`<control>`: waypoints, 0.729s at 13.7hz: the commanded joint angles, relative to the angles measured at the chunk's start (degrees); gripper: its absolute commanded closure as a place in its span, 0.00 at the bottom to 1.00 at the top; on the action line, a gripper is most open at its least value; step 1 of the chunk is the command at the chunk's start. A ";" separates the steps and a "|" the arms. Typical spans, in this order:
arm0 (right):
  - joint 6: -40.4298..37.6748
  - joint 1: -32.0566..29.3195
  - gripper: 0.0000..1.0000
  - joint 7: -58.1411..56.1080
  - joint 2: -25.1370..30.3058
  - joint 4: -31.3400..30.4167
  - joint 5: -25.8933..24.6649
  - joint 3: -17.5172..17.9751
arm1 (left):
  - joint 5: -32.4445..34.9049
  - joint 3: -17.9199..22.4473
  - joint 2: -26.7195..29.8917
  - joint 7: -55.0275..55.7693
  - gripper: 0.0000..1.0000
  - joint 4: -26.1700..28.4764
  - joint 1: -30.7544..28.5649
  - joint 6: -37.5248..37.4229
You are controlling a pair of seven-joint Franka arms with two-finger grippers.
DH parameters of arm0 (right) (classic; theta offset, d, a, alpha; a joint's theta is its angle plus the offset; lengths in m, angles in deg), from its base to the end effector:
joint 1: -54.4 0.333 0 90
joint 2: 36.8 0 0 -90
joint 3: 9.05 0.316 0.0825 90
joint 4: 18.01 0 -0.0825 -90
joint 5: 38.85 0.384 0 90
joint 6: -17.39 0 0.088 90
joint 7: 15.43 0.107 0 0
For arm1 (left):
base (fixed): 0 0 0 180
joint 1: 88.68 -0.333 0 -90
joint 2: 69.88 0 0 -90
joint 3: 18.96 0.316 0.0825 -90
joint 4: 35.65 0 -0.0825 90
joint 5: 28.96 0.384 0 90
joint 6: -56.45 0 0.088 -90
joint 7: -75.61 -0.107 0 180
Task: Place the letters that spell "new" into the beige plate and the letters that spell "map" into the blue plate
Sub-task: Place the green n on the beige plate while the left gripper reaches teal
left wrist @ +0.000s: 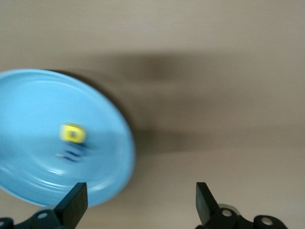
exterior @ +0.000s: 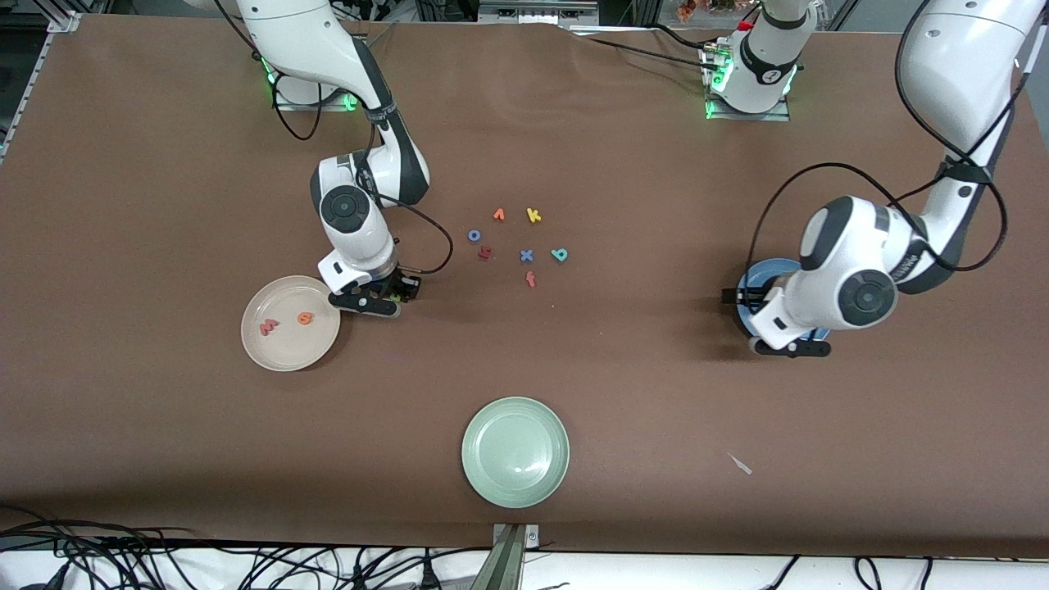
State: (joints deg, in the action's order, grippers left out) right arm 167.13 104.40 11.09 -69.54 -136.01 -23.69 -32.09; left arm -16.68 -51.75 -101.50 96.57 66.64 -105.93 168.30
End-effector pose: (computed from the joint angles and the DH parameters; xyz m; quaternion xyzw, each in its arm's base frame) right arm 0.5309 0.2645 0.1773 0.9959 -0.0787 0.0374 0.0233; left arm 0.6054 -0.1285 0.2653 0.9882 0.0053 -0.1526 0.0076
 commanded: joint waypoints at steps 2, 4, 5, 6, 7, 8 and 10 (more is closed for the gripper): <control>0.47 0.63 0.78 -0.86 -0.40 0.05 0.83 -0.34 | -0.68 -7.44 1.21 11.61 0.00 4.05 0.28 5.99; 0.12 0.54 0.86 -2.17 0.04 0.14 0.83 -0.52 | -0.68 -9.56 1.21 18.99 0.00 6.42 1.85 10.99; -0.23 0.45 0.86 -2.61 0.30 0.49 0.83 -0.69 | -0.59 -9.57 1.12 23.73 0.00 7.74 4.48 14.15; -2.24 0.36 0.86 -3.14 1.09 1.10 0.83 -1.04 | -0.50 -9.31 0.86 29.26 0.00 8.45 7.37 17.40; -6.26 0.19 0.86 -4.62 1.79 2.85 0.83 -1.83 | 1.15 -9.31 0.33 34.53 0.00 8.54 9.23 19.43; -11.87 0.19 0.86 -7.34 2.67 5.13 0.83 -4.53 | 3.95 -9.31 -0.63 40.94 0.00 8.55 11.69 20.41; -22.16 0.10 0.86 -14.80 3.29 9.88 0.83 -9.54 | 10.54 -9.04 -3.17 53.07 0.00 8.46 15.39 23.92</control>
State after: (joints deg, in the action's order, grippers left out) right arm 153.93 104.65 3.24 -68.11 -130.18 -23.69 -37.28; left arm -11.46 -61.18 -102.64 139.61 75.19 -93.13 189.21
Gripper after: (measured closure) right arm 0.744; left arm 0.000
